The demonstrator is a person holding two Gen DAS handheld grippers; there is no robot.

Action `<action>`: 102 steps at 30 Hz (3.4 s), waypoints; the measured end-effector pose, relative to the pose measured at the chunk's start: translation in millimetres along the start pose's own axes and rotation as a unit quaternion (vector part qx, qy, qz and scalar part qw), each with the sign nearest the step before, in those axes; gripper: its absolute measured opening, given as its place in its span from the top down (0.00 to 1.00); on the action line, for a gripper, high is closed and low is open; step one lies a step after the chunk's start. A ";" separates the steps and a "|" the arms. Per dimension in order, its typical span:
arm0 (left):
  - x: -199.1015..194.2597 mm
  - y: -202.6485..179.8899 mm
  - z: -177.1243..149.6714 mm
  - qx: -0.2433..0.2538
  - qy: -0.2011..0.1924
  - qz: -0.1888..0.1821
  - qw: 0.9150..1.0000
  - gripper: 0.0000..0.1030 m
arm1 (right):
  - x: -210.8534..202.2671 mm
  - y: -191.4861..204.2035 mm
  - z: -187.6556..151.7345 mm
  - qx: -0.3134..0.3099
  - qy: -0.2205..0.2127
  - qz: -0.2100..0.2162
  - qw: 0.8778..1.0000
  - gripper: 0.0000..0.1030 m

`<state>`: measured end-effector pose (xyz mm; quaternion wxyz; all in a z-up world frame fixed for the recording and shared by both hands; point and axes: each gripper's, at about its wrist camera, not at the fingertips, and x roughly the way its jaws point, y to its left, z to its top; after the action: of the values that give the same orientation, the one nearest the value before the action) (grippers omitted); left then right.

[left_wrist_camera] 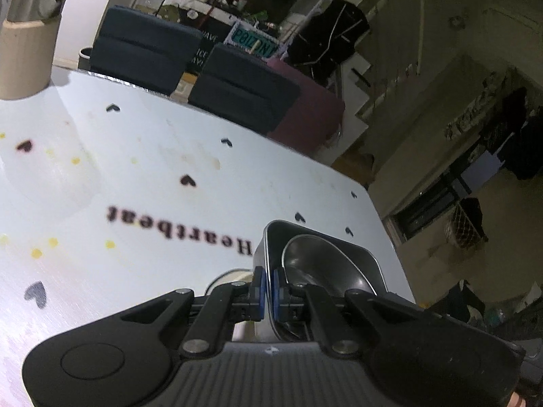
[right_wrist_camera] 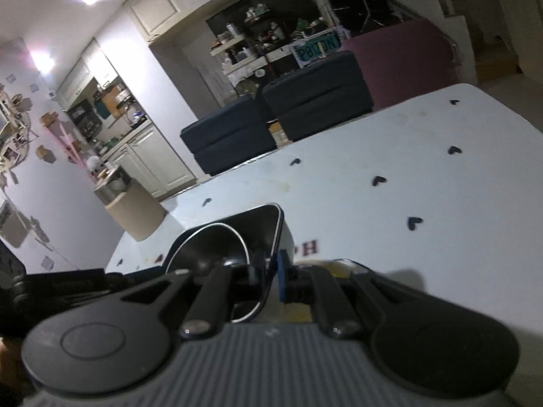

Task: Organize plates and bowls
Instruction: 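Lift the square tray with the cup using both tools toward the cream bowl, then lower the square tray into the cream bowl with both tools, then open both tools and release the square tray in the cream bowl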

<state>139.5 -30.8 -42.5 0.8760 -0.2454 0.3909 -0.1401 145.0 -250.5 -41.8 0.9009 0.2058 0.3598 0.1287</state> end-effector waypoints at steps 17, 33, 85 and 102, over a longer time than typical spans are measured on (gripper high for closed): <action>34.7 -2.3 -20.7 0.030 0.059 0.034 0.997 0.96 | 5.8 -15.5 -16.7 -0.025 0.058 -0.048 0.997 0.91; 44.7 -2.6 -29.4 0.046 0.080 0.046 0.995 0.96 | 13.0 -20.0 -17.4 -0.032 0.082 -0.063 0.994 0.91; -78.5 -66.7 -36.2 0.152 -0.088 0.108 0.978 0.00 | -100.5 13.3 -13.8 -0.106 -0.095 -0.104 0.984 0.01; -105.0 -60.6 -106.0 0.170 -0.126 0.119 0.970 0.00 | -132.9 9.9 -62.8 -0.136 -0.117 -0.123 0.976 0.01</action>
<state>-12.5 -69.7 -6.0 0.9574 -0.0604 0.2741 -0.0677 6.0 -274.8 0.7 0.9652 0.0487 0.2538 0.0394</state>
